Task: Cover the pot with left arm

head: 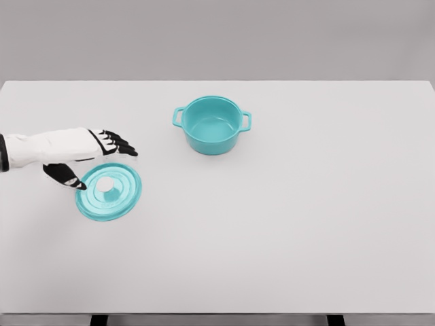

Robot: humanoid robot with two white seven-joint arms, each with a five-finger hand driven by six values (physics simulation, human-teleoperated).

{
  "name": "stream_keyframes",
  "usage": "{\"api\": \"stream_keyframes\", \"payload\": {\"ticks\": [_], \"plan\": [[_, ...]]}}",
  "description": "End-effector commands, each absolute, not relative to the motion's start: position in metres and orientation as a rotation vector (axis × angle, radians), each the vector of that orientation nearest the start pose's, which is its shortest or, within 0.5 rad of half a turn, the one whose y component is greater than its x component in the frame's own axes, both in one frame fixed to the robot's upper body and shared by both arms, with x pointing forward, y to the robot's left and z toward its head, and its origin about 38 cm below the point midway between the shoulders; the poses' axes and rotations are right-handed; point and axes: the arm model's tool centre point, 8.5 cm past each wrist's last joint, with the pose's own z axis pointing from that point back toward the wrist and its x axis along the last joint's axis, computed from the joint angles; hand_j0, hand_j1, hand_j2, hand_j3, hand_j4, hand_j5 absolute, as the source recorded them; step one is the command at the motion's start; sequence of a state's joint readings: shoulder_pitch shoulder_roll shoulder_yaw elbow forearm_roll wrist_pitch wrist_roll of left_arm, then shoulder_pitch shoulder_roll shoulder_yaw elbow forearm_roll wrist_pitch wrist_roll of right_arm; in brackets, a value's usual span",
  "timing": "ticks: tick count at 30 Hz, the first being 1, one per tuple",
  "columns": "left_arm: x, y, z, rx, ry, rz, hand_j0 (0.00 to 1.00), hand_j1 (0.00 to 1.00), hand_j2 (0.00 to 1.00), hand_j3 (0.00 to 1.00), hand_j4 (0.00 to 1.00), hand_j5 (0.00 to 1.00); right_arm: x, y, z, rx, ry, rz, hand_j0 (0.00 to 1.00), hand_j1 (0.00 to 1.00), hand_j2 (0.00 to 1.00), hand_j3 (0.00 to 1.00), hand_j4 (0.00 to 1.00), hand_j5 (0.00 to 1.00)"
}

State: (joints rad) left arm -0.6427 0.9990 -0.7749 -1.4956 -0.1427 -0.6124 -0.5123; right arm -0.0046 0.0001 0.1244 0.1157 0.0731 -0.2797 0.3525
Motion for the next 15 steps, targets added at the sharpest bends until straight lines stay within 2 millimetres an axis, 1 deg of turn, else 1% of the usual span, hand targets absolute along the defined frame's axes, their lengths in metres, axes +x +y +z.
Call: {"api": "stream_keyframes", "payload": {"ticks": [1,3,4,6,7,8,15], "plan": [[0.4,0.326,0.179,0.112,-1.32,-2.04,1.0,1.0,1.0,1.0,1.0,1.0,-0.014,-0.241,-0.254,0.288,-0.121,0.229,1.0,1.0,1.0,1.0,1.0,1.0],[0.4,0.326,0.179,0.111,-1.314,-2.042,1.0,1.0,1.0,1.0,1.0,1.0,-0.014,-0.241,-0.254,0.288,-0.121,0.229,1.0,1.0,1.0,1.0,1.0,1.0],[0.398,0.325,0.174,0.097,-1.304,-2.05,1.0,1.0,1.0,1.0,1.0,1.0,-0.014,-0.241,-0.254,0.288,-0.123,0.229,1.0,1.0,1.0,1.0,1.0,1.0],[0.398,0.325,0.173,0.095,-1.298,-2.051,1.0,1.0,1.0,1.0,1.0,1.0,-0.014,-0.241,-0.254,0.288,-0.121,0.229,1.0,1.0,1.0,1.0,1.0,1.0],[0.399,0.325,0.175,0.1,-1.301,-2.051,1.0,1.0,1.0,1.0,1.0,1.0,-0.014,-0.241,-0.254,0.288,-0.123,0.229,1.0,1.0,1.0,1.0,1.0,1.0],[0.403,0.324,0.181,0.115,-1.313,-2.053,1.0,1.0,1.0,1.0,1.0,1.0,-0.014,-0.241,-0.254,0.288,-0.121,0.229,1.0,1.0,1.0,1.0,1.0,1.0],[0.405,0.326,0.185,0.131,-1.314,-2.052,1.0,1.0,1.0,1.0,1.0,1.0,-0.014,-0.241,-0.254,0.288,-0.123,0.229,1.0,1.0,1.0,1.0,1.0,1.0]]}}
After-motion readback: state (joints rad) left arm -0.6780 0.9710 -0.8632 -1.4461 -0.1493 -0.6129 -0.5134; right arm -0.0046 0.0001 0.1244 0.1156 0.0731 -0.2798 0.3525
